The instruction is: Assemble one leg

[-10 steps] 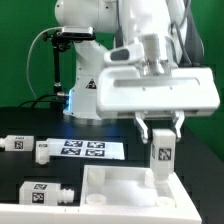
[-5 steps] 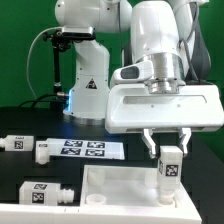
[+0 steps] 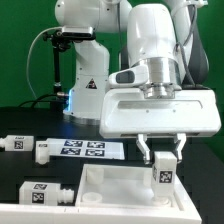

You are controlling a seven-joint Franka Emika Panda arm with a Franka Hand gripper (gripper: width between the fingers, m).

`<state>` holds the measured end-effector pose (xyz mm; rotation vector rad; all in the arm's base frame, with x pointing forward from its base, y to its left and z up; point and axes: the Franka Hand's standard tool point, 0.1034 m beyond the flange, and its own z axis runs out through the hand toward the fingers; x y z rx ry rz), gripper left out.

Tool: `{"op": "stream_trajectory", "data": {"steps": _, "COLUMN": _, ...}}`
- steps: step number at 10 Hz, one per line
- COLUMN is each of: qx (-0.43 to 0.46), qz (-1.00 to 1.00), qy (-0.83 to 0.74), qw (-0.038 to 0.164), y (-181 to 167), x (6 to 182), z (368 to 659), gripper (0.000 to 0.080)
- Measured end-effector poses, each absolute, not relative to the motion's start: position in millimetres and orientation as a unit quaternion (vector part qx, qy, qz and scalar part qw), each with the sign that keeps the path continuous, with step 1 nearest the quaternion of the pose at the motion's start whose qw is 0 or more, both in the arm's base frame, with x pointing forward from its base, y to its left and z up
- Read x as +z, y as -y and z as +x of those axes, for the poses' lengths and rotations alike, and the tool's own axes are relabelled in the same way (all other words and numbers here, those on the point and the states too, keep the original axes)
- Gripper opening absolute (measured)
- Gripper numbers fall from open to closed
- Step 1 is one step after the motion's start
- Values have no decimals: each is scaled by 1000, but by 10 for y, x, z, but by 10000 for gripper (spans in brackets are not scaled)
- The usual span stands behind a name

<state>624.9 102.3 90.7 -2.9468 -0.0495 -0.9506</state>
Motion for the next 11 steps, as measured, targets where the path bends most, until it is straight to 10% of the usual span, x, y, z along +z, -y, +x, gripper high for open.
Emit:
{"op": "stream_trajectory", "data": {"steps": 8, "qx": -306, "qz": -951, "qy": 17, "qw": 23, "y": -1055, "x": 859, "z": 6256, "gripper": 287}}
{"op": "stream_trajectory", "data": {"steps": 11, "qx": -283, "qz": -959, "qy": 17, "qw": 26, "y": -1061, "x": 822, "z": 6236, "gripper": 569}}
